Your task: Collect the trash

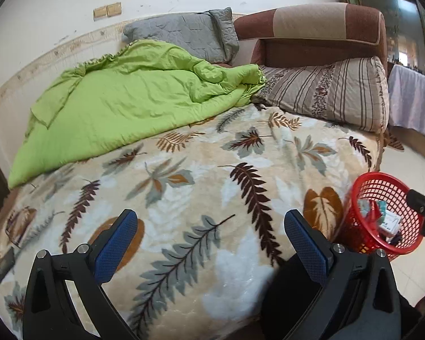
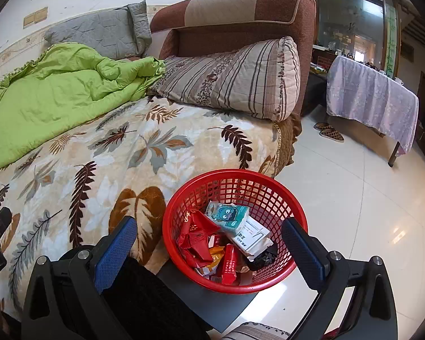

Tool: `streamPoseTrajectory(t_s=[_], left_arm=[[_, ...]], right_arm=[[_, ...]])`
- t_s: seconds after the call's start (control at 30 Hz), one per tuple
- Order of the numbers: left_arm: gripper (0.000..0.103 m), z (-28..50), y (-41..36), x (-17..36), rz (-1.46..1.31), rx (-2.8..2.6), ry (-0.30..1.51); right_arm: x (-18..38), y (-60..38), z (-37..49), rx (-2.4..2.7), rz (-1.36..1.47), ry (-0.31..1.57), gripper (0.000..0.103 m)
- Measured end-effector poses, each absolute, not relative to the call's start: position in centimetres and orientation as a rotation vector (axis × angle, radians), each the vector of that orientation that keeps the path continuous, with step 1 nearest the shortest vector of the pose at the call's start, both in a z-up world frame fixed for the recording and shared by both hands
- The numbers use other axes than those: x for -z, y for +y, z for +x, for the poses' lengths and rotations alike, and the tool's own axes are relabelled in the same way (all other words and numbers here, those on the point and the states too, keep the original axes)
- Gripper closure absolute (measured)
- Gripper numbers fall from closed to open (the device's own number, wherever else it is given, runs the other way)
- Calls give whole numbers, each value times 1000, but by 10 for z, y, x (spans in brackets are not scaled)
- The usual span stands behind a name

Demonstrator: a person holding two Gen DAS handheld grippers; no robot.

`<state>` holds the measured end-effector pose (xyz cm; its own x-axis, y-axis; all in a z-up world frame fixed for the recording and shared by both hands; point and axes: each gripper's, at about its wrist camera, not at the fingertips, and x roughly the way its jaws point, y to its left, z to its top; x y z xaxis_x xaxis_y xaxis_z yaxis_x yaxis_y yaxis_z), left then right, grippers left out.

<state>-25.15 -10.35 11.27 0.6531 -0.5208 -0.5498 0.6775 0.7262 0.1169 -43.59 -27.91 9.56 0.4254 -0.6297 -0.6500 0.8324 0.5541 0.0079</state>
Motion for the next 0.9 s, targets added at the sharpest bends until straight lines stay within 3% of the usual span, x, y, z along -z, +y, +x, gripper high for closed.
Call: streamPoseTrajectory(t_s=[0.9], left_arm=[[0, -249, -102, -107, 305, 701, 534]], right_arm=[[-92, -276, -426, 908, 319, 672, 0]])
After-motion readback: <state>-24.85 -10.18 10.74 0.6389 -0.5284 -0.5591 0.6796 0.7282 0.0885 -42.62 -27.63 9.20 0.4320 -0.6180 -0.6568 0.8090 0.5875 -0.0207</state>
